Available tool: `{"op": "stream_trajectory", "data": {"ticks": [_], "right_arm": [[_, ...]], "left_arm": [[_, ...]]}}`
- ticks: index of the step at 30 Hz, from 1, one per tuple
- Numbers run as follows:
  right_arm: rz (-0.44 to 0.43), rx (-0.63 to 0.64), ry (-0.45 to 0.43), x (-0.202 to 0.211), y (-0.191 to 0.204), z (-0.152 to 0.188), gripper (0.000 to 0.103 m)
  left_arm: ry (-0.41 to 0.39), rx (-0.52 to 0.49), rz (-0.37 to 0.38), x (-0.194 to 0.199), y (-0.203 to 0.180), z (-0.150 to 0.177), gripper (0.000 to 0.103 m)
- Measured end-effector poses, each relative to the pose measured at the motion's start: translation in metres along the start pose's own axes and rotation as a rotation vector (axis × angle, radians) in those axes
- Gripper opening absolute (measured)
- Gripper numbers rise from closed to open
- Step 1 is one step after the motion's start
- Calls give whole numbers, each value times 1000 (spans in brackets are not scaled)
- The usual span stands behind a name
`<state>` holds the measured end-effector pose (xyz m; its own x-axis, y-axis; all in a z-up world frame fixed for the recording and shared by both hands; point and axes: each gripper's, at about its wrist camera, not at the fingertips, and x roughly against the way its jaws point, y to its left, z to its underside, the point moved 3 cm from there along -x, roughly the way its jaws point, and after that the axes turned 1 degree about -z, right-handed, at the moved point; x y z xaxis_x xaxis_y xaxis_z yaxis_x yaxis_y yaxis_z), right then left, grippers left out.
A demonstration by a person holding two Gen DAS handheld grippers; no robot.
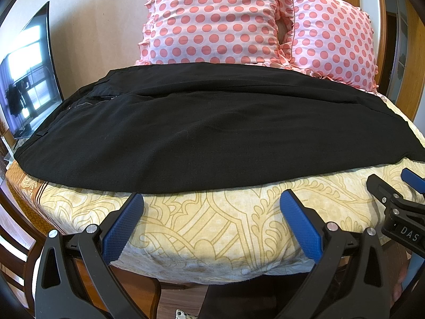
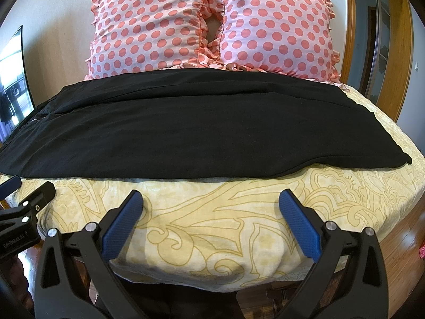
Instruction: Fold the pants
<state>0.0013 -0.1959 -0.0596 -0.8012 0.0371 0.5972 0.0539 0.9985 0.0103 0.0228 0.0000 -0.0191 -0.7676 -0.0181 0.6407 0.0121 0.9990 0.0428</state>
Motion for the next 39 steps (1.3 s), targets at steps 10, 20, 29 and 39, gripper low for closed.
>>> {"op": "stream_trajectory", "data": {"ticks": [10, 20, 29, 39], "right_arm": [[-17, 14, -1, 2, -1, 0, 101], [-50, -277, -31, 15, -119, -89, 101], [202, -469, 48, -98, -246, -218, 74], [365, -711, 233, -249, -330, -251, 41]], "left_arm": [[0, -1, 0, 0, 0, 0, 102], [-10, -16, 114, 19, 12, -12, 102], [-116, -4, 58, 9, 21, -76, 102], [-63, 20, 85, -29, 16, -98, 102]]}}
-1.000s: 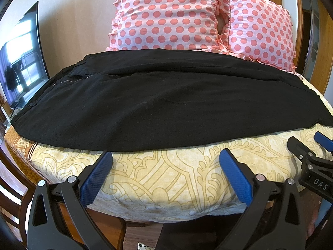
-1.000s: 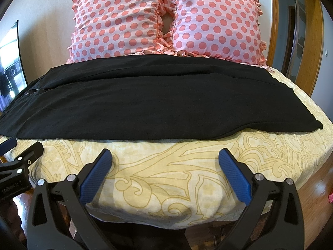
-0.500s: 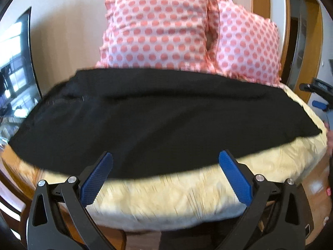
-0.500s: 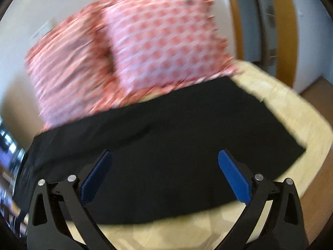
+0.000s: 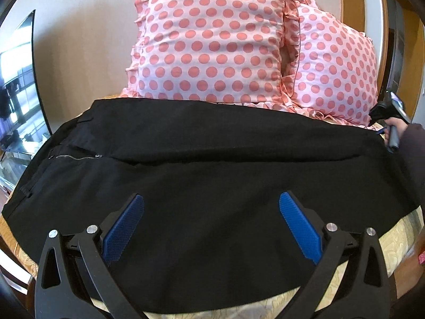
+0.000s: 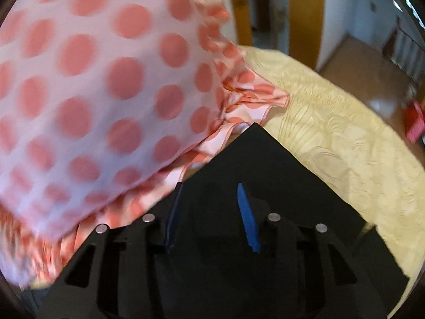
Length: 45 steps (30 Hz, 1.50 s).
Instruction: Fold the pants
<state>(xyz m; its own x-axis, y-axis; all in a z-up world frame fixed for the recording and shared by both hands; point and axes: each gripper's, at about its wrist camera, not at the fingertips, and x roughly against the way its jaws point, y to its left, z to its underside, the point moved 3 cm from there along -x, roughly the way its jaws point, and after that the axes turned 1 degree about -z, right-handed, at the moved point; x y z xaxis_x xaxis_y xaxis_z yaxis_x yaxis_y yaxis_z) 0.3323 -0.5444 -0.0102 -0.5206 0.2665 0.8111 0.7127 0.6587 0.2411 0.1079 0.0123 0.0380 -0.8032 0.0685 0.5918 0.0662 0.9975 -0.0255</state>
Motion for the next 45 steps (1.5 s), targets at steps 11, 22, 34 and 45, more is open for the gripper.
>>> {"op": "stream_trajectory", "data": {"ticks": [11, 22, 34, 45], "right_arm": [[-14, -17, -61, -26, -34, -6, 1], [-491, -88, -231, 141, -150, 110, 1], [-597, -371, 17, 119, -216, 188, 48], [-512, -379, 58, 111, -206, 184, 33]], "left_arm": [[40, 21, 10, -15, 5, 6, 102], [-2, 108, 18, 13, 30, 10, 102], [-87, 199, 35, 38, 65, 0, 102], [-76, 258, 12, 28, 95, -23, 102]]}}
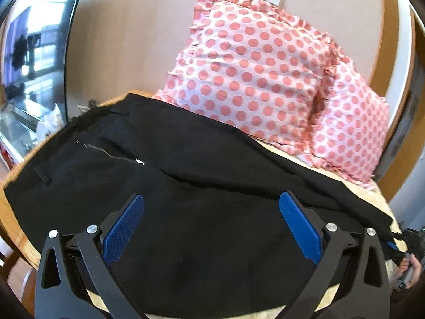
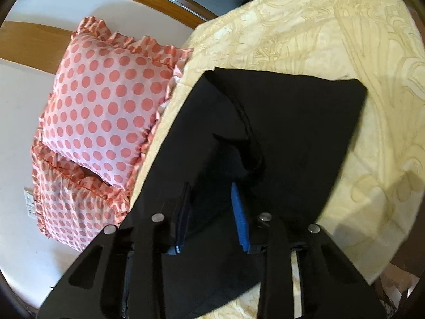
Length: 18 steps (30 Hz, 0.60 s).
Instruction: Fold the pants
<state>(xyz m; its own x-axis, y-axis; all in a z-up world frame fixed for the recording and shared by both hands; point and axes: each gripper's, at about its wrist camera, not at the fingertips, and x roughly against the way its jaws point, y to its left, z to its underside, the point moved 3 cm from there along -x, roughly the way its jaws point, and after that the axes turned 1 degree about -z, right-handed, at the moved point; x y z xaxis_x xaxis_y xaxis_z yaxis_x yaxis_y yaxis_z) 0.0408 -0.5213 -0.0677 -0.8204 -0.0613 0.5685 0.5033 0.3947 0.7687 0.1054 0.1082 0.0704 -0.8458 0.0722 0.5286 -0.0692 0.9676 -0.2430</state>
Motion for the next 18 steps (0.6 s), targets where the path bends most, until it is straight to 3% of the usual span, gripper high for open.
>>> {"op": "stream_trajectory", "data": {"ticks": [3, 5, 7, 9, 11, 14, 18], "right_arm": [[54, 43, -33, -2, 9, 0, 43], [111, 124, -63, -8, 21, -1, 42], [73, 146, -64, -17, 22, -4, 2], [-8, 103, -53, -18, 13, -8, 1], [-89, 101, -102, 1, 6, -11, 0], [-115, 83, -174, 27, -8, -14, 0], [-122, 58, -164, 27, -18, -18, 0]], "left_arm": [[-19, -26, -39, -6, 1, -14, 102], [-18, -47, -72, -17, 1, -26, 102], [2, -47, -76, -31, 2, -39, 102], [32, -17, -62, -46, 6, -49, 102], [60, 30, -40, -60, 12, -58, 102], [122, 123, 8, -92, 22, -74, 102], [206, 189, 28, -147, 21, -91, 102]]}}
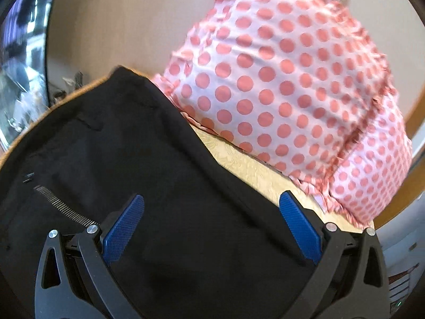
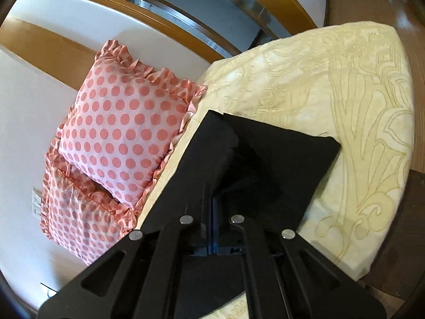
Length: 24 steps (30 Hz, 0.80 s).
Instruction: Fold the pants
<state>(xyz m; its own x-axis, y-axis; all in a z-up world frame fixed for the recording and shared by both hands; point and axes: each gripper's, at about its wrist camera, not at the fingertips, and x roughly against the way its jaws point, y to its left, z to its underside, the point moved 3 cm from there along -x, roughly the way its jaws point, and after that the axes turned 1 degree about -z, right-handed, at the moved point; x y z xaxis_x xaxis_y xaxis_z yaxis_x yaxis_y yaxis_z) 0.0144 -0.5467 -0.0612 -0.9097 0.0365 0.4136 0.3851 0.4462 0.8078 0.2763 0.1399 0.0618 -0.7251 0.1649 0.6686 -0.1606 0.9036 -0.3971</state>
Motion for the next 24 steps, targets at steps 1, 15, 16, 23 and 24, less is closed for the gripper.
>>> {"op": "stream_trajectory", "data": {"ticks": [1, 15, 16, 23, 24], "right_arm": [[0, -1, 3, -1, -1, 0, 0], [-42, 96, -15, -4, 22, -14, 0], [-55, 105, -25, -1, 25, -16, 0], [-9, 125, -31, 7, 11, -19, 0], [5, 115, -18, 5, 6, -17, 0]], "left_arm": [[24, -2, -16, -16, -3, -6, 99], [78, 138, -134, -69, 21, -35, 9], [25, 135, -104, -39, 23, -30, 9], [-164, 111, -82, 129, 80, 94, 9], [-157, 101, -108, 134, 87, 115, 9]]}}
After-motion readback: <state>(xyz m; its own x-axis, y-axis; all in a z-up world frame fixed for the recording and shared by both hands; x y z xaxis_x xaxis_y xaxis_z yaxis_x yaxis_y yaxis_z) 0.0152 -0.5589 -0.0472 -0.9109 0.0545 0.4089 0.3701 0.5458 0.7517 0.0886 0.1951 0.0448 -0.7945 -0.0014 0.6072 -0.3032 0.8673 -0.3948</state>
